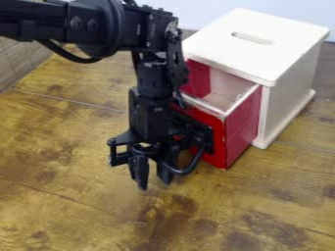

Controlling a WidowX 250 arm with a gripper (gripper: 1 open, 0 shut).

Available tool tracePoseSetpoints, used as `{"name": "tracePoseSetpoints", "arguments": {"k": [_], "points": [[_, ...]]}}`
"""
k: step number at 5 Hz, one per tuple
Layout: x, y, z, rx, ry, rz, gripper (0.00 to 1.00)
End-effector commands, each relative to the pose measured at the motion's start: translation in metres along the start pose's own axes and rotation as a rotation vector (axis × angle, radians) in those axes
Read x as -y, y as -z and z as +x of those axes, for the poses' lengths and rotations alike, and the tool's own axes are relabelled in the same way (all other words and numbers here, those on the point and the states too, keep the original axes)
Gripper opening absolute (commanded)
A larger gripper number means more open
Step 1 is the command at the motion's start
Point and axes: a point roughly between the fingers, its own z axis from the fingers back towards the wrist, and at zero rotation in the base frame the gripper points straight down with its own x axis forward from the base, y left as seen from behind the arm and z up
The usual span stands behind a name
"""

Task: Open the drawer

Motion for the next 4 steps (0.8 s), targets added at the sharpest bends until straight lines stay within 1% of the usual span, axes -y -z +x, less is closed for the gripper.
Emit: {"name": "tracePoseSetpoints", "arguments": {"k": [1,2,3,4], "points": [[0.008,-0.018,0.006,0.046,0.101,-0.044,0.00],[0.011,-0.019,0.010,0.051,0.133,-0.037,0.00],[0.016,-0.019,0.016,0.054,0.160,-0.030,1.00],[0.015,-0.026,0.018,0.058,0.193,-0.025,0.00]]}}
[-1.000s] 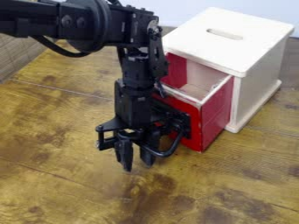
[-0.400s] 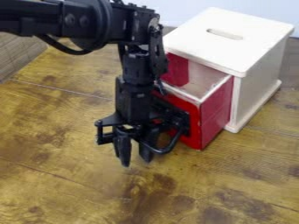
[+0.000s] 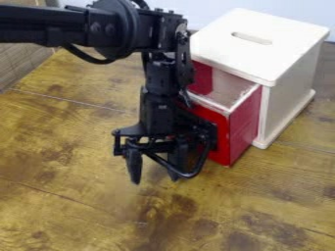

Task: Open the drawer

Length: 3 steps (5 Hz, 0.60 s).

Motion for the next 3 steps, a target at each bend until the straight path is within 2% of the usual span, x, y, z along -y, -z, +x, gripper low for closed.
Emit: {"name": "tracePoseSetpoints", "arguments": {"k": [1,2,3], "points": [[0.0038,-0.0287,0.0099,0.063,0.028,-0.055,0.00],[0.0003,-0.0294,0.0158,0.050,-0.023,-0.059,1.00],[-0.0053,-0.0301,0.0191,0.040,-0.069,-0.064,0.00]]}}
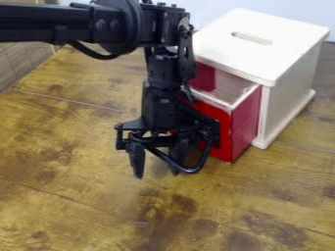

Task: Open the drawer

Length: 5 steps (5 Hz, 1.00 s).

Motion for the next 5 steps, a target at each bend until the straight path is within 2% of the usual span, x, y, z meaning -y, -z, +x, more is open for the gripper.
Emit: {"name": "tracePoseSetpoints", "arguments": {"k": [1,3,4,5], "points": [[-0.0089,-0.0297,0.0157,0.040,-0.083,-0.075,0.00],[-0.0159,-0.0307,0.0205,0.004,-0.252,-0.098,0.00],[-0.0172,-0.0342,0.0231,0.010,-0.211,-0.089,0.00],[-0.0092,-0.0325,0.0200,0.000,-0.239,-0.091,0.00]]}}
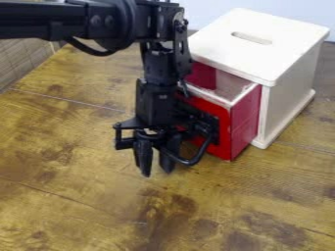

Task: Open the drawer

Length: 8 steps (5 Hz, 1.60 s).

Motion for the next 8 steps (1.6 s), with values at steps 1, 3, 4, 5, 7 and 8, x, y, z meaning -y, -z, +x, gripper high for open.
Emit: {"name": "tracePoseSetpoints", "arguments": {"k": [1,3,4,5,7,8], "points": [[0.002,-0.027,0.017,0.023,-0.112,-0.091,0.00],[0.008,-0.024,0.007,-0.003,-0.203,-0.099,0.00],[0.007,-0.023,0.001,-0.016,-0.268,-0.105,0.00],[0.004,-0.020,-0.006,-0.009,-0.260,-0.098,0.00],[-0.002,-0.018,-0.021,0.003,-0.240,-0.083,0.00],[0.002,-0.019,-0.027,0.002,-0.234,-0.077,0.00]]}}
